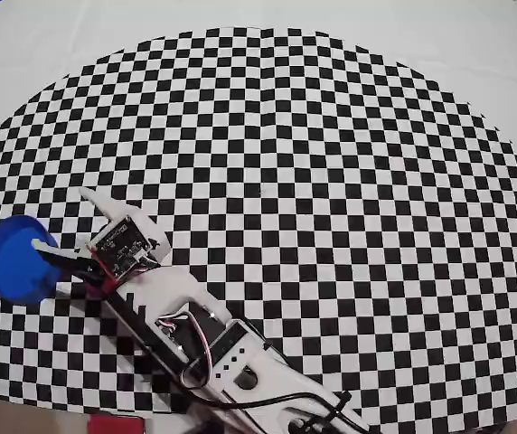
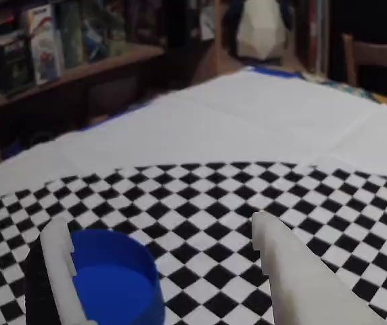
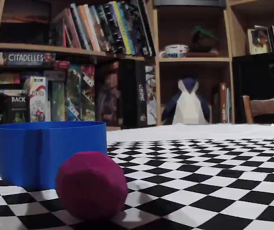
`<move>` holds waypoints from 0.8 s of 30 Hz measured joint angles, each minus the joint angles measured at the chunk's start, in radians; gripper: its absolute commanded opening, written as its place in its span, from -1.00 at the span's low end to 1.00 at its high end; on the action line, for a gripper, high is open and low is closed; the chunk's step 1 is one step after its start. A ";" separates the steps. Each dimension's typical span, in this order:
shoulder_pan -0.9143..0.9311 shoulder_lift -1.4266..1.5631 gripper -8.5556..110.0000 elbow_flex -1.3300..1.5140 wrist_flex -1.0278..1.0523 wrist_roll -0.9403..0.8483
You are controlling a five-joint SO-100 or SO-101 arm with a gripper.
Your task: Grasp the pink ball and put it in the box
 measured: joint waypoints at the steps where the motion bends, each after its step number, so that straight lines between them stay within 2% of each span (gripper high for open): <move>1: -0.023 0.000 -0.34 0.000 0.000 0.000; 10: -0.118 -0.002 -0.34 0.000 0.000 0.000; 24: -0.124 -0.101 -0.34 0.000 0.000 0.000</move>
